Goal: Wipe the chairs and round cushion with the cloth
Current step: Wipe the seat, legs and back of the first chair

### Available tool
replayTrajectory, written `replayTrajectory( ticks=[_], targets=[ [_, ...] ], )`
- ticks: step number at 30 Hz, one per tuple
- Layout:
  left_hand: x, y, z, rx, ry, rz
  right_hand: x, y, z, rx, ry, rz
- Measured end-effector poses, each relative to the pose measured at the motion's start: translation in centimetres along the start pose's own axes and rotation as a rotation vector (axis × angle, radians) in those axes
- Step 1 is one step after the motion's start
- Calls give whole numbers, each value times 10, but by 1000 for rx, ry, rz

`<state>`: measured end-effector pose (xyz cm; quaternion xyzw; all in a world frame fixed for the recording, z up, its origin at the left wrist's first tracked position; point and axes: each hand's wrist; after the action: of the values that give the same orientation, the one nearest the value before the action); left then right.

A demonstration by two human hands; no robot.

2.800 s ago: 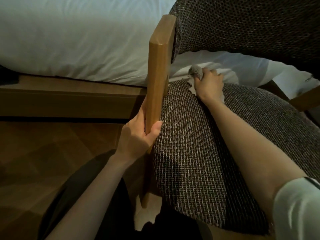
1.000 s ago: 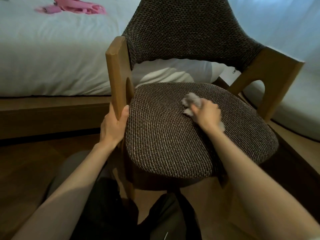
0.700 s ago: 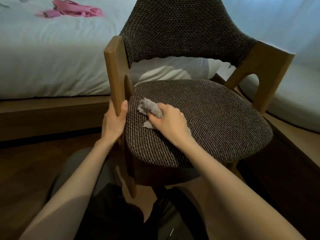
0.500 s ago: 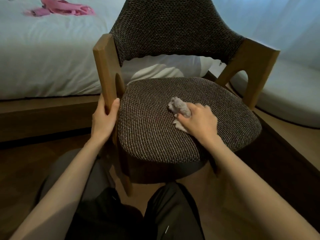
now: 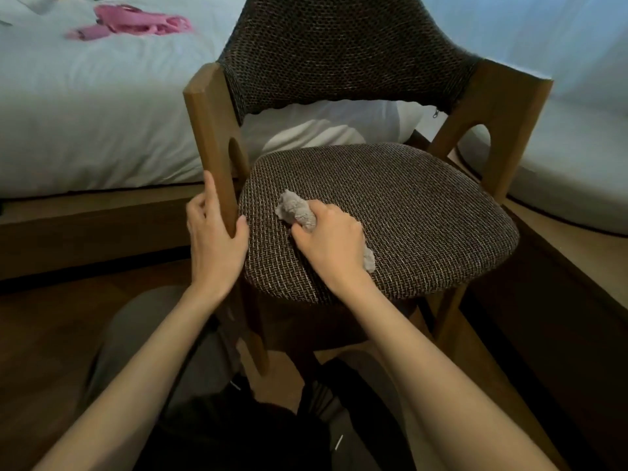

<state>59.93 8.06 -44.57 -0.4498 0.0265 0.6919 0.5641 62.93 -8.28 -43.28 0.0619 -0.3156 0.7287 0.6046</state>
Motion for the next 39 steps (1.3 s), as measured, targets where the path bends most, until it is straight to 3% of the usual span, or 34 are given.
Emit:
replayTrajectory(
  ticks=[3, 6, 11, 14, 20, 23, 26, 30, 33, 36, 39],
  targets=[
    [-21, 14, -11, -90, -224, -105, -10, 9, 7, -34, 24, 47],
    [-35, 18, -24, 32, -214, -163, -50, 11, 27, -57, 152, 49],
    [-36, 18, -34, 228, -165, -343, -158, -4, 83, -191, 284, -210],
    [-35, 17, -35, 285, -196, -398, -179, -4, 89, -309, 243, -310],
    [-36, 19, -35, 288, -170, -391, -107, 40, 45, -441, -12, -273],
    [-36, 20, -32, 271, -138, -374, -48, 67, 16, -413, -160, -141],
    [-40, 21, -30, 270, -125, -337, -28, 89, 4, -369, -156, -24],
    [-48, 21, -38, 321, -185, -407, -82, 92, 20, -487, -40, 20],
    [-63, 24, -51, 390, -212, -458, -143, 79, 46, -564, -15, -133],
    [-85, 27, -72, 486, -203, -508, -199, 47, 81, -506, 3, -305],
    [-107, 25, -92, 551, -202, -544, -233, 9, 103, -438, 17, -359]
  ],
)
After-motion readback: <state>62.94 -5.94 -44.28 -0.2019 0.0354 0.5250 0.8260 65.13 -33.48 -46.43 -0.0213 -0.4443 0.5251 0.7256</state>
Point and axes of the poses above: each hand's wrist, its own y-axis away from the middle knuckle, its own z-axis out of the back of the hand, x = y × z, and after that the axes turned 3 degrees about -z, right-handed
